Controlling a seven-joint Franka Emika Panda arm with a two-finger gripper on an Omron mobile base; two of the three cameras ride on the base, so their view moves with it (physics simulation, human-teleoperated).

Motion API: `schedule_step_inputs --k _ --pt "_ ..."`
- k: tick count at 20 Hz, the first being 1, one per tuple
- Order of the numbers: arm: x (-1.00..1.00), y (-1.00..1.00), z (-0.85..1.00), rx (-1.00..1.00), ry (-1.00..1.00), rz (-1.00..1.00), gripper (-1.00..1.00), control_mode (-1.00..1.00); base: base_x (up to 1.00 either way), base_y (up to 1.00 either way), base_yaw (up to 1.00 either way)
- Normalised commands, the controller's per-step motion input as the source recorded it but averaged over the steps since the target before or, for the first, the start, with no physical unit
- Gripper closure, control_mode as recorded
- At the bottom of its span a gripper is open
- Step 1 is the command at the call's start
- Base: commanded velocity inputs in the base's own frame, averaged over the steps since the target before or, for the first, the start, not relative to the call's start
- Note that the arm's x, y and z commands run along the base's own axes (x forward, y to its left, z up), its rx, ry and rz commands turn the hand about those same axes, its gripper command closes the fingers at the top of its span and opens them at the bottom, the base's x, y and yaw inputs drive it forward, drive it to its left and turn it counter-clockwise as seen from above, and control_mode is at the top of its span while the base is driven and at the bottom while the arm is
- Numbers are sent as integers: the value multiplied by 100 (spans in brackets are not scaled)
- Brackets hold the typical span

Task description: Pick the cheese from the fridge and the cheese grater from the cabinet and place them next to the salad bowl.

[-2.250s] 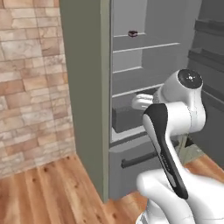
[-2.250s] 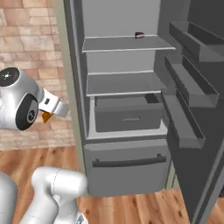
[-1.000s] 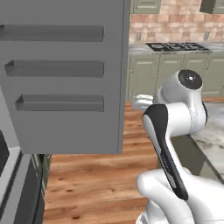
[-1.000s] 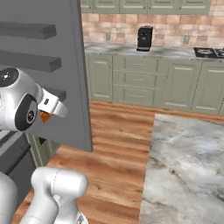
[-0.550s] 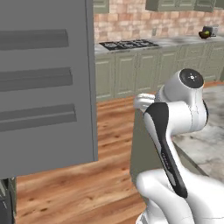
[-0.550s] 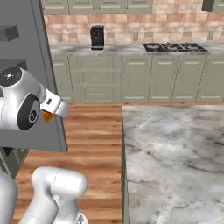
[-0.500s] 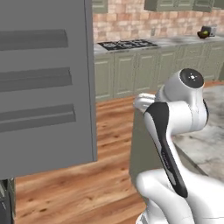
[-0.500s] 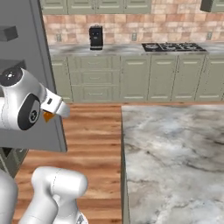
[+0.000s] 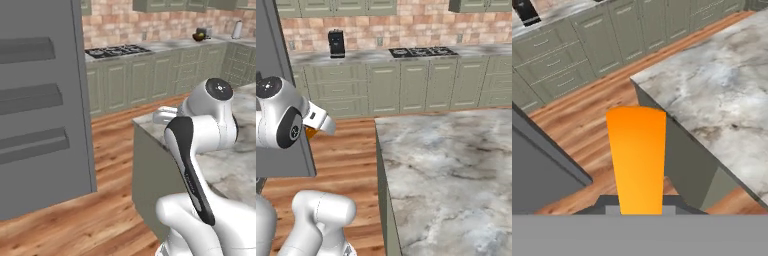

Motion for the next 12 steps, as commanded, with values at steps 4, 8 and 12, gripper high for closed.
schedule_step_inputs --k 4,8,12 --pt "0 0 0 0 0 0 100 100 40 0 -26" --pt "0 0 0 0 0 0 100 100 35 1 -12" --pt "0 0 0 0 0 0 100 100 50 0 -6"
